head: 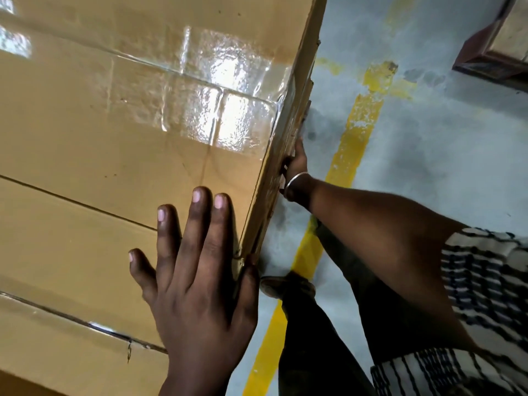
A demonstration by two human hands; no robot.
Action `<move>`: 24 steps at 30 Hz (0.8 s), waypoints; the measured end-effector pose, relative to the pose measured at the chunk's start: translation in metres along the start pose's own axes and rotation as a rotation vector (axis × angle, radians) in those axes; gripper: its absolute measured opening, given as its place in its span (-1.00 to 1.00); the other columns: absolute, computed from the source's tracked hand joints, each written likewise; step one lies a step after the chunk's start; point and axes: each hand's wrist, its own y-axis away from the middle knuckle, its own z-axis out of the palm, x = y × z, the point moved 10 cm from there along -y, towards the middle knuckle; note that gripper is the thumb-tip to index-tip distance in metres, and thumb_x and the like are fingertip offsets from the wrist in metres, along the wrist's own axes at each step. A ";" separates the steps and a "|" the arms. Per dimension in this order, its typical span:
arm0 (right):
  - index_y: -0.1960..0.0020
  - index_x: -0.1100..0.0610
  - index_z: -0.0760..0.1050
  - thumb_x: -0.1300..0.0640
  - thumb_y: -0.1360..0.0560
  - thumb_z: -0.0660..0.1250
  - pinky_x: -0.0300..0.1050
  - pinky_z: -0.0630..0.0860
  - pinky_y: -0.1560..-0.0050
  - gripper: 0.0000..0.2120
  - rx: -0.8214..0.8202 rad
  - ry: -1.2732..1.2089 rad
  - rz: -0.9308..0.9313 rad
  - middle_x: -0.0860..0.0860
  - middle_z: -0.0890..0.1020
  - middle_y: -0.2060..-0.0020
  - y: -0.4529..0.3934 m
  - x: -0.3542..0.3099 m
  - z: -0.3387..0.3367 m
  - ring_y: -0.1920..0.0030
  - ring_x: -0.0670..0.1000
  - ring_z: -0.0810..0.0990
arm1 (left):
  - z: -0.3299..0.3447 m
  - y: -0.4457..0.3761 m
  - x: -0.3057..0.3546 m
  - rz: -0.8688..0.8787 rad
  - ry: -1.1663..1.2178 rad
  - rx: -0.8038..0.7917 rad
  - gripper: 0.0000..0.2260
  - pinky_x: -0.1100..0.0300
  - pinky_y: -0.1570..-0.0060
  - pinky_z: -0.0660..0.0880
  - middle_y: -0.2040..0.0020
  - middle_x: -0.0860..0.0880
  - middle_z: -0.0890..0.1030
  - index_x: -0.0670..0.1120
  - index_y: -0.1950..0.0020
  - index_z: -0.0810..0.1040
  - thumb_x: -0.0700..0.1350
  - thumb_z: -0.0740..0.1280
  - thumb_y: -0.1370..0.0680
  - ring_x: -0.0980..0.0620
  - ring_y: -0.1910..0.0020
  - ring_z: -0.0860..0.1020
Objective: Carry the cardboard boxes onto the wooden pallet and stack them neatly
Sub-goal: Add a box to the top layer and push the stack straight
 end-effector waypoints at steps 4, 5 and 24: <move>-0.56 0.07 0.20 -0.55 -0.43 -0.13 0.21 0.05 -0.45 -0.06 -0.017 0.053 0.101 -0.03 0.29 -0.52 0.046 -0.021 0.006 -0.50 0.01 0.26 | 0.001 -0.001 0.000 -0.004 0.001 -0.002 -0.32 -0.44 -0.37 0.03 -0.57 0.26 0.00 0.12 -0.57 0.10 0.09 0.23 -0.46 0.00 -0.59 0.03; -0.55 0.06 0.22 -0.57 -0.41 -0.15 0.24 0.03 -0.47 -0.04 -0.026 0.078 0.120 -0.06 0.28 -0.53 0.048 -0.020 0.004 -0.51 0.00 0.23 | 0.001 0.000 0.000 -0.003 -0.001 -0.003 -0.32 -0.45 -0.36 0.03 -0.57 0.26 0.00 0.11 -0.57 0.10 0.09 0.23 -0.47 -0.01 -0.59 0.03; -0.55 0.13 0.18 -0.34 -0.59 -0.11 -0.02 0.14 -0.45 -0.27 -0.024 0.133 0.255 0.08 0.28 -0.52 0.084 0.107 0.002 -0.51 0.10 0.22 | 0.005 0.004 0.006 0.049 -0.066 -0.120 -0.31 -0.47 -0.37 -0.01 -0.59 0.10 -0.16 -0.01 -0.61 -0.12 0.02 0.13 -0.55 -0.04 -0.59 -0.15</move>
